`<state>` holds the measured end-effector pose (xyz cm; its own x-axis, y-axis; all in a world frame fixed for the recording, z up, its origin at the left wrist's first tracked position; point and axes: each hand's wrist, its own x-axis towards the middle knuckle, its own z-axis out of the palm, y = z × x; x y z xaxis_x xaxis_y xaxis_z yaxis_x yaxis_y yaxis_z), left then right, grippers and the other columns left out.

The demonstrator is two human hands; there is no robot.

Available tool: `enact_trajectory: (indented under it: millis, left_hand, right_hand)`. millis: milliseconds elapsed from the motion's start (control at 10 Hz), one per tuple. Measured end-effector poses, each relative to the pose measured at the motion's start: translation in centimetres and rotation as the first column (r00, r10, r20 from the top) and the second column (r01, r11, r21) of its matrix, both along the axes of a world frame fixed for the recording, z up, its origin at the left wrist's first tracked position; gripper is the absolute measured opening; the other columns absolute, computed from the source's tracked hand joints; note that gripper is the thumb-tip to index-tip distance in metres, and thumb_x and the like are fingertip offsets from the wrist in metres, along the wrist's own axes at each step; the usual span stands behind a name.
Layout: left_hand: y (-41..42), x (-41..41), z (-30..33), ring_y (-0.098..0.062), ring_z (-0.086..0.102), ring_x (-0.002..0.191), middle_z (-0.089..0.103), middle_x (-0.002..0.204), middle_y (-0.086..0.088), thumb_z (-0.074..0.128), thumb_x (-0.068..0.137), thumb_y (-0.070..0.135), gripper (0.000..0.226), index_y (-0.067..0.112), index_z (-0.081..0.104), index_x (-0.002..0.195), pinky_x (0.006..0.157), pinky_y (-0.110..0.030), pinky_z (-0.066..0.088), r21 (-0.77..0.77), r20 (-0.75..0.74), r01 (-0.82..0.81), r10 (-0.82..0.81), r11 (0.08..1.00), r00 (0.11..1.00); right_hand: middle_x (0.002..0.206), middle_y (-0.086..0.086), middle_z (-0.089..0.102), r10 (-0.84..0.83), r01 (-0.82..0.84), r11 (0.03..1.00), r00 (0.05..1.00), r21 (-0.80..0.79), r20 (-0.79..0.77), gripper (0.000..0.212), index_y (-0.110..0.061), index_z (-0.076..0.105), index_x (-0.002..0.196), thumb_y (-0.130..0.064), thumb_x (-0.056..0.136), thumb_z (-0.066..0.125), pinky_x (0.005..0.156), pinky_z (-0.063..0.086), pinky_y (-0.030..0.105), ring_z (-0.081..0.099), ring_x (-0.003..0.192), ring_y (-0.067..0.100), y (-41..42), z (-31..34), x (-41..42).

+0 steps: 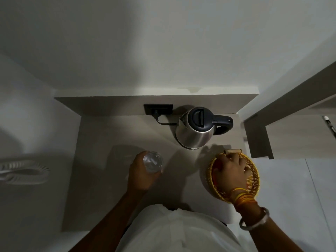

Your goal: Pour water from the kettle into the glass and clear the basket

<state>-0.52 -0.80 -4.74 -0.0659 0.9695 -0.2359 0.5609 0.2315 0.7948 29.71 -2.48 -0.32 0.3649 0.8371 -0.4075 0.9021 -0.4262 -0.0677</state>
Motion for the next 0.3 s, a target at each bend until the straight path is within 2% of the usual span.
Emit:
enact_trajectory:
  millis: [100,200,300]
  left_hand:
    - [0.1,0.1,-0.1,0.013,0.064,0.101,0.068,0.108,0.021,0.1,0.062,0.023,0.067,0.044,0.061,0.111,0.09,-0.021,0.053,-0.006,0.02,0.008,-0.007,1.0,1.0]
    - [0.1,-0.1,-0.5,0.0,0.065,0.107,0.067,0.116,0.013,0.101,0.058,0.028,0.077,0.032,0.059,0.123,0.096,-0.036,0.057,-0.033,0.016,-0.006,0.007,0.999,1.0]
    - [0.2,0.1,-0.1,-0.023,0.058,0.131,0.058,0.143,0.0,0.101,0.058,0.035,0.105,0.021,0.044,0.146,0.108,-0.043,0.052,-0.037,0.024,0.009,-0.008,0.999,1.0]
  right_hand:
    - [0.144,0.013,0.045,0.086,-0.083,0.996,0.994,0.042,-0.066,0.051,-0.033,0.055,0.138,-0.029,0.089,0.066,0.106,0.035,0.064,0.035,0.136,0.039,0.3,0.7,-1.9]
    - [0.136,0.009,0.05,0.19,-0.172,0.97,0.977,0.171,-0.094,0.053,-0.034,0.057,0.133,-0.031,0.082,0.072,0.099,0.039,0.056,0.041,0.128,0.034,0.7,1.6,-4.2]
    - [0.132,0.008,0.053,0.287,-0.25,0.914,0.955,0.319,-0.074,0.049,-0.029,0.059,0.124,-0.037,0.079,0.075,0.097,0.041,0.054,0.046,0.122,0.034,1.5,2.5,-6.6]
